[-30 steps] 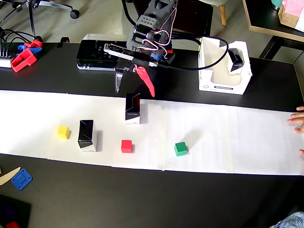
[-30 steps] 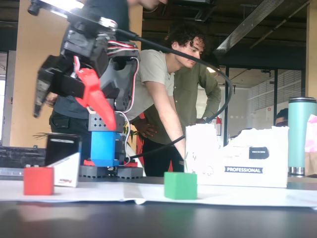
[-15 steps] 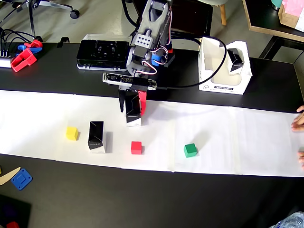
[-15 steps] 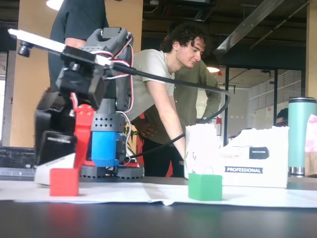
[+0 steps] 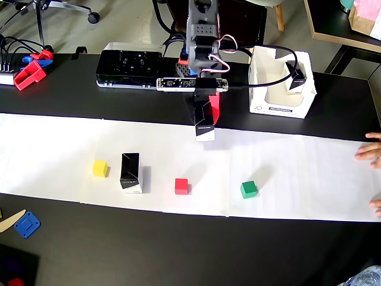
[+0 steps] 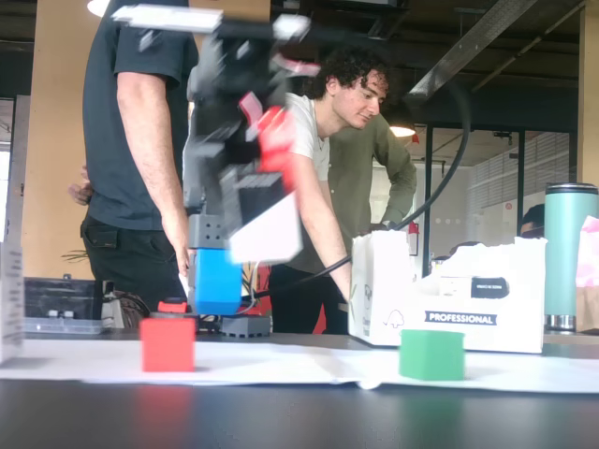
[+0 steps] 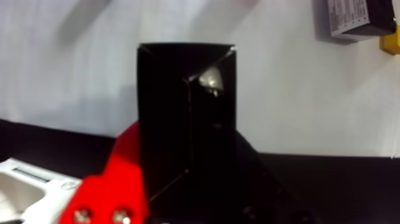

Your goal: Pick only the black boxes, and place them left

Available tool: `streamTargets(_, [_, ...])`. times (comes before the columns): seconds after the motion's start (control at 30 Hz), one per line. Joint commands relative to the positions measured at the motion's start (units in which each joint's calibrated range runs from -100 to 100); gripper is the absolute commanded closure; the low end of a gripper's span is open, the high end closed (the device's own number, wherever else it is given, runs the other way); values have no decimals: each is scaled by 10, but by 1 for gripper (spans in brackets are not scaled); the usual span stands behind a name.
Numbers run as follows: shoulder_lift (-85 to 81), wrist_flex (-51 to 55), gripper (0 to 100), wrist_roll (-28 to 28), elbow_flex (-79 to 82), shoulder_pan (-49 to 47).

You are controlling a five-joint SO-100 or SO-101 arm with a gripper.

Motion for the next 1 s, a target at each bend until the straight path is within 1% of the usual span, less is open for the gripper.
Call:
streamTargets(0.0, [-44, 167, 92, -81, -226, -137])
streamTargets(0.1, [-44, 221, 92, -135, -299, -254])
streamTargets(0.2, [-44, 227, 92, -184, -338, -357])
streamTargets(0.27, [-44, 227, 92, -205, -349, -423])
streamTargets(0.4, [-40, 227, 92, -226, -350, -533])
streamTargets(0.5, [4, 248, 92, -245, -365, -602])
streamTargets(0.6, [88, 316, 92, -293, -444, -687])
streamTargets(0.67, [148, 331, 92, -317, -494, -733])
streamTargets(0.73, [182, 331, 92, -324, -504, -758])
streamTargets(0.83, [214, 329, 92, -319, -499, -769])
streamTargets(0.87, [221, 328, 90, -319, -499, -769])
streamTargets(0.97, [232, 328, 75, -317, -499, -770])
